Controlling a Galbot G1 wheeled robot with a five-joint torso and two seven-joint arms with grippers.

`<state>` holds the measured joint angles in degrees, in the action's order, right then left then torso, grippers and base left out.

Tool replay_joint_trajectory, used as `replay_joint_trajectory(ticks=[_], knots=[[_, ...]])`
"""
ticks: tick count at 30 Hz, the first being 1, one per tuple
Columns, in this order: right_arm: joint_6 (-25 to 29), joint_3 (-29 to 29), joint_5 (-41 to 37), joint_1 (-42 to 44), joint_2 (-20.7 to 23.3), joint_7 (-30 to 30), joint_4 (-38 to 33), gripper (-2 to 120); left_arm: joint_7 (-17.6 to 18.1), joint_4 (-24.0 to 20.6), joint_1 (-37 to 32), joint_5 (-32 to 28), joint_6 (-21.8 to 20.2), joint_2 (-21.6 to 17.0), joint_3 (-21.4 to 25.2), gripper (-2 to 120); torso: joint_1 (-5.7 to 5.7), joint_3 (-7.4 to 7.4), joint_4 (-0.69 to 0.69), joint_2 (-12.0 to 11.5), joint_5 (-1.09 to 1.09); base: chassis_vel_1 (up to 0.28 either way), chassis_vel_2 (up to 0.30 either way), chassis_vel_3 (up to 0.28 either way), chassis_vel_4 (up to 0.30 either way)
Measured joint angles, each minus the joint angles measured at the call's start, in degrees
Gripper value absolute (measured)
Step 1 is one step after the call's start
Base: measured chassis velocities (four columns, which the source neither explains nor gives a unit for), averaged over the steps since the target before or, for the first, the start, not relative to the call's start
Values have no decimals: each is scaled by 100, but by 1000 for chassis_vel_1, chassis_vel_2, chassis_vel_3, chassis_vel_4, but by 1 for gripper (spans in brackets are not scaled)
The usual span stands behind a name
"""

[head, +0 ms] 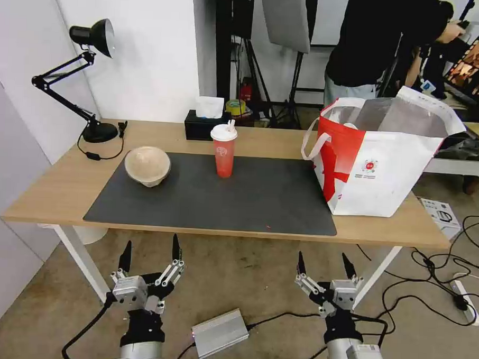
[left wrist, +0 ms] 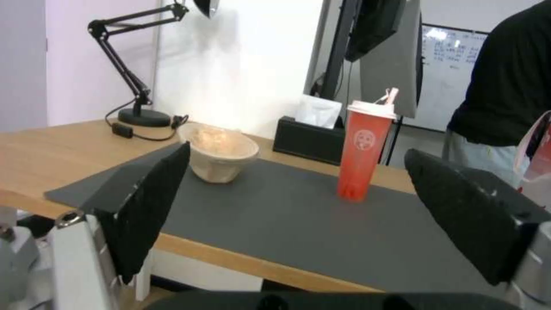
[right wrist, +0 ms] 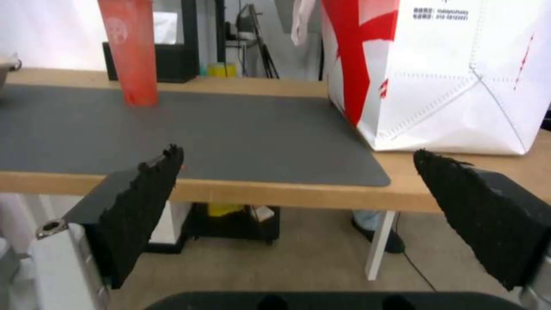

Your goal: Pick up the trash from the table and place it into the takeout bag.

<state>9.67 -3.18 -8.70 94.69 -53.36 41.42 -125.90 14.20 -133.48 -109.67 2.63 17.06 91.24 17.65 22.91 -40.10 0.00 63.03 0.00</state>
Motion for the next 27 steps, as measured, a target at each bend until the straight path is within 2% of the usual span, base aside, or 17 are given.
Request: replay_joint_trajectory(ticks=[16,27], knots=[[194,-6,319,-58,-51,-98,117,100,4,35,16,-11,11,1,8,100,0,0,0,0,0,0,0,0,0],[384,-98,416,-252,155,-351,-100,100,4,48,35,-15,10,-1,9,100,0,0,0,0,0,0,0,0,0]])
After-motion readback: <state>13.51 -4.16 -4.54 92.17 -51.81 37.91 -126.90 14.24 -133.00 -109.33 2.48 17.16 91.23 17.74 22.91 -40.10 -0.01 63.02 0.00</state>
